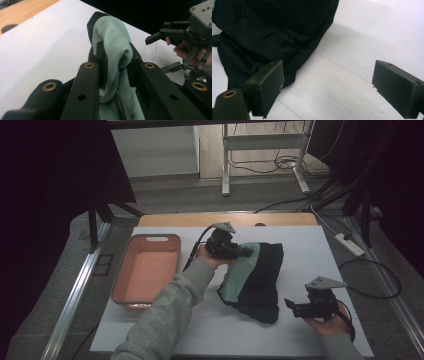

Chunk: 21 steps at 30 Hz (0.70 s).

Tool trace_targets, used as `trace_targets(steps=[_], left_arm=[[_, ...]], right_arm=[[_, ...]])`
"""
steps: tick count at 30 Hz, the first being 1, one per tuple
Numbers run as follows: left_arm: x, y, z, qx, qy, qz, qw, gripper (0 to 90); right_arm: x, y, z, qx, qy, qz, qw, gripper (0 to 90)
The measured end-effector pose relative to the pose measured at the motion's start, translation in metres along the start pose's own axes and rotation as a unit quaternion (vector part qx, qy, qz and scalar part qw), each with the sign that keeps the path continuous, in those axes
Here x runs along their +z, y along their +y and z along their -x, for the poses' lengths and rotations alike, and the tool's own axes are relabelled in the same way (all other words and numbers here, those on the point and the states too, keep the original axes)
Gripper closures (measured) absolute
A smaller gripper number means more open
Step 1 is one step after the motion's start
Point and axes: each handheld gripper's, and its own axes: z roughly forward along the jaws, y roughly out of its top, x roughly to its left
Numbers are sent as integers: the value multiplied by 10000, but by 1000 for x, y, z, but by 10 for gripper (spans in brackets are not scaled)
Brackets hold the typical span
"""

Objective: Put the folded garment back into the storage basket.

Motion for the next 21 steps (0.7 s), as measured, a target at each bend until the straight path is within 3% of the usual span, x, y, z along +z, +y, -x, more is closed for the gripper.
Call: trace_targets(steps=[21], left_arm=[[-36,23,13,195,140,356,9991,781]], right_arm=[[-1,0,0,17,-37,58,10000,105]])
